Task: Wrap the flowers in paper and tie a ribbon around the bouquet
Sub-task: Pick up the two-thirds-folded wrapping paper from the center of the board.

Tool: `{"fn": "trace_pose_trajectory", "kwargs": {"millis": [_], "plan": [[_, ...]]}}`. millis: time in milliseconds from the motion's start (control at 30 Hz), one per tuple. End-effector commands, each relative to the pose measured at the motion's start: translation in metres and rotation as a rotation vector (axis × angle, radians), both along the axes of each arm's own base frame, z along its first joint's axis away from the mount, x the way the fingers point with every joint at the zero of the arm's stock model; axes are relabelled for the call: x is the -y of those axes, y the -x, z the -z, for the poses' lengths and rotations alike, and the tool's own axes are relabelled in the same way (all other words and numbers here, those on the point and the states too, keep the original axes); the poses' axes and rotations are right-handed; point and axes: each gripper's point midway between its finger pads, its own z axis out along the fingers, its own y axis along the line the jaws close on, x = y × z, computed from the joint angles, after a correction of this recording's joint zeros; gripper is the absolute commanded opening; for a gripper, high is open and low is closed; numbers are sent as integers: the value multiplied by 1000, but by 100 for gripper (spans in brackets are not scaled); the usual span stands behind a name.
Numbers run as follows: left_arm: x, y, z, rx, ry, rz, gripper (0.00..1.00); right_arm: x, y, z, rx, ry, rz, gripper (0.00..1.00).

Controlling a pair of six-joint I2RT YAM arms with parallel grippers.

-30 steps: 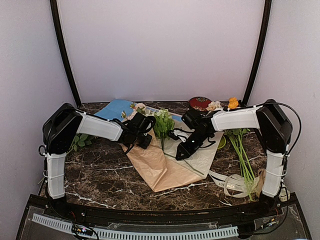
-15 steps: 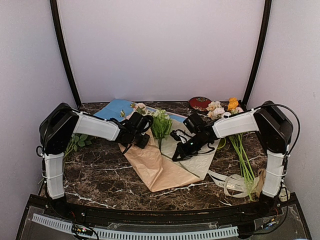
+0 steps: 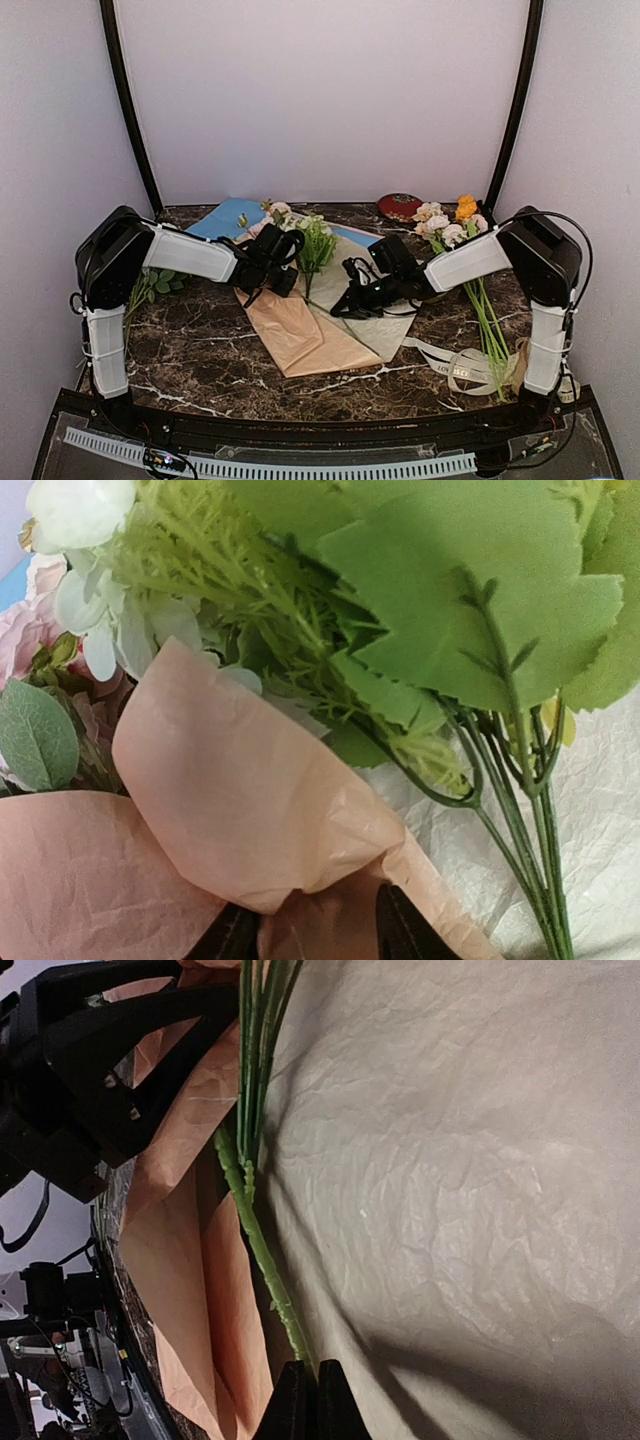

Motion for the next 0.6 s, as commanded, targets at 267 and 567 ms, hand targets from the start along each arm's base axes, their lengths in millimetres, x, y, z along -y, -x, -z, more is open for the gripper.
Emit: {"fn": "trace_pose_trajectory", "kwargs": {"millis": [267,567], "plan": [[9,17,10,-70,63,32,40,-23,9,17,46,126,-119,11],[4,18,18,-79,38,9,40,21,-6,-44,230,295,-61,36]]}}
